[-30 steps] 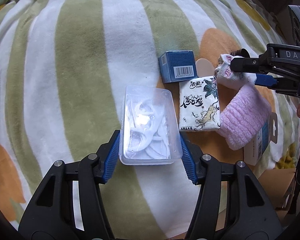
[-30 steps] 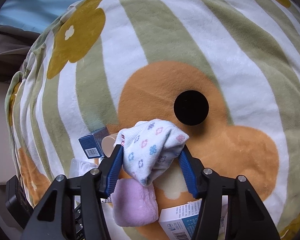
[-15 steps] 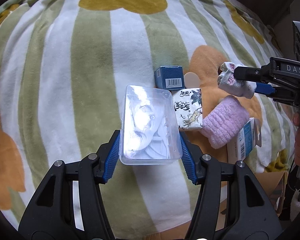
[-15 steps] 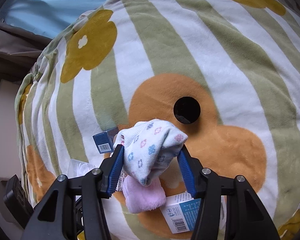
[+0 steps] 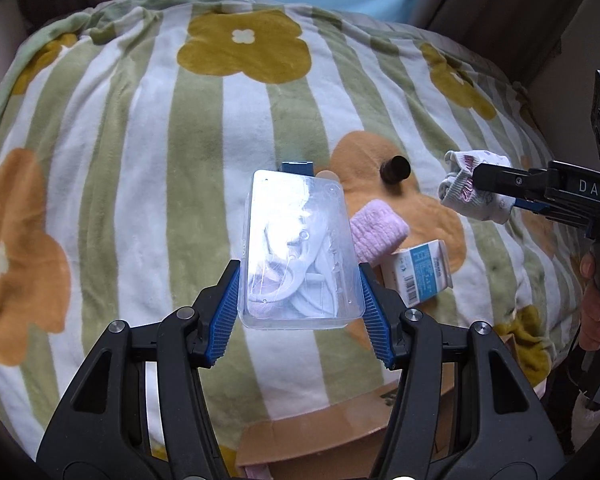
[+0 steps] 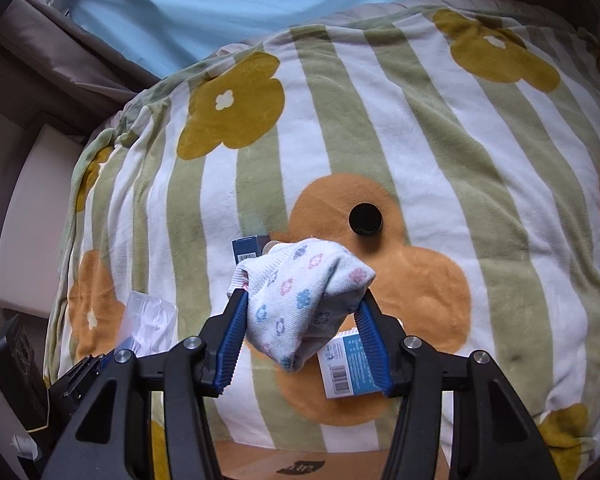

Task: Organize objects
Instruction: 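Carry the sock and flosser box over the cardboard box with both tools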

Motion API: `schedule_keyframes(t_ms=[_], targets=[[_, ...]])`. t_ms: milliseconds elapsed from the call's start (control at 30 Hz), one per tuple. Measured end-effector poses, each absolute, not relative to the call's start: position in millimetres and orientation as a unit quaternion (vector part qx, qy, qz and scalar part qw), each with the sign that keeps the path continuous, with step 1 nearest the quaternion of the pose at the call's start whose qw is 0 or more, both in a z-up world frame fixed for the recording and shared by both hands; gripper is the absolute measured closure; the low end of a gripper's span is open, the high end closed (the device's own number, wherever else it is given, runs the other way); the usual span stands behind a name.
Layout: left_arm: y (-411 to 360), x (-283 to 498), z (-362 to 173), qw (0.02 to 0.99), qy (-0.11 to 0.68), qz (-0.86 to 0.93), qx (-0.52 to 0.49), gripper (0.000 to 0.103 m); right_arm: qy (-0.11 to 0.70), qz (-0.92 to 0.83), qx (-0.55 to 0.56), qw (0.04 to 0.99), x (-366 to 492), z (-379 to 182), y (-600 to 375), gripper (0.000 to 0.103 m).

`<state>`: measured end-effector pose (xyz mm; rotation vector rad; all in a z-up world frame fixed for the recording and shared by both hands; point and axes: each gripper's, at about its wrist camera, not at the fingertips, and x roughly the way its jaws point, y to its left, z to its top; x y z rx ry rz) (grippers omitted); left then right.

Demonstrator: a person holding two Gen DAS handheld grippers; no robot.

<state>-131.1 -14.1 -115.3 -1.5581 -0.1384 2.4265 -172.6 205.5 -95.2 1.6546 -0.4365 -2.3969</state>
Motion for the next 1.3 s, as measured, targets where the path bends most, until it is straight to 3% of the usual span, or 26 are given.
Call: schedule_keyframes(t_ms=[533, 900, 1300], targets=[[-3.3, -2.5, -68.9, 0.098, -0.07, 0.842, -0.525, 0.05, -0.035, -0.815, 0.558, 0.152, -50.1, -38.7, 218.9, 0.053], [9.5, 53.8, -105.0, 0.087, -0.073, 0.823, -0.557, 0.05, 0.012, -0.777, 0.606, 0.172, 11.7, -81.2, 217.2, 0.053], [25.1, 73.8, -163.4, 0.08, -0.079, 0.796, -0.595, 0.05, 0.01, -0.742, 0.649, 0.168, 41.2, -144.0, 219.3, 0.053]])
